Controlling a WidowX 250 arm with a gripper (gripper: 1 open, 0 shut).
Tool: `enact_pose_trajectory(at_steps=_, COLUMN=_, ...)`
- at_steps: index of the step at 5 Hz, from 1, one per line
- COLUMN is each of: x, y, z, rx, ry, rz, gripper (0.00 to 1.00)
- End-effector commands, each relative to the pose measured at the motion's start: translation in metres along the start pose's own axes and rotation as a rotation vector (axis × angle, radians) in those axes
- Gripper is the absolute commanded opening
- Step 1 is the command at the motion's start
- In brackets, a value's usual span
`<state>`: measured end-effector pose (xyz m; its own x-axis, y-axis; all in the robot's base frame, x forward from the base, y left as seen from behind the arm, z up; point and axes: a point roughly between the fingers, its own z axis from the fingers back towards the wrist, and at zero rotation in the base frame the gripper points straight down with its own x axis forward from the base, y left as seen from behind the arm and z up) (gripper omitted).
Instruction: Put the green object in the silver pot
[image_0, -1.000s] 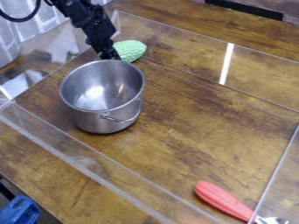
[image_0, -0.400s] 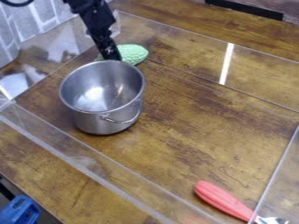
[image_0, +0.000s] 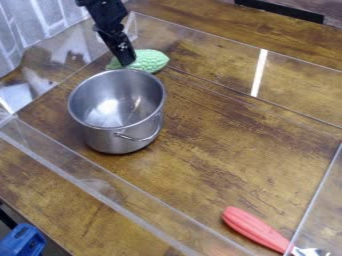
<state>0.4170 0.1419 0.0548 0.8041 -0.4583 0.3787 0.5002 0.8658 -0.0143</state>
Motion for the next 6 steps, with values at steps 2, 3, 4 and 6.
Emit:
enact_pose_trajectory(at_steps=2, x=0.011, y=-0.008, z=-0.009, rx=0.042, ry=-0.047, rz=0.025, gripper=0.0)
enact_pose_trajectory(at_steps=3, x=0.009, y=-0.022, z=-0.007, rx=0.043, ry=-0.037, rz=0.052, gripper=0.0)
enact_pose_trajectory(at_steps=4, x=0.003, y=-0.02, z=-0.005, rx=0.05, ry=-0.025, rz=0.098, gripper=0.0)
enact_pose_trajectory(at_steps=6, x=0.005, y=-0.021, z=0.001, rx=0.054, ry=-0.008, rz=0.168, gripper=0.0)
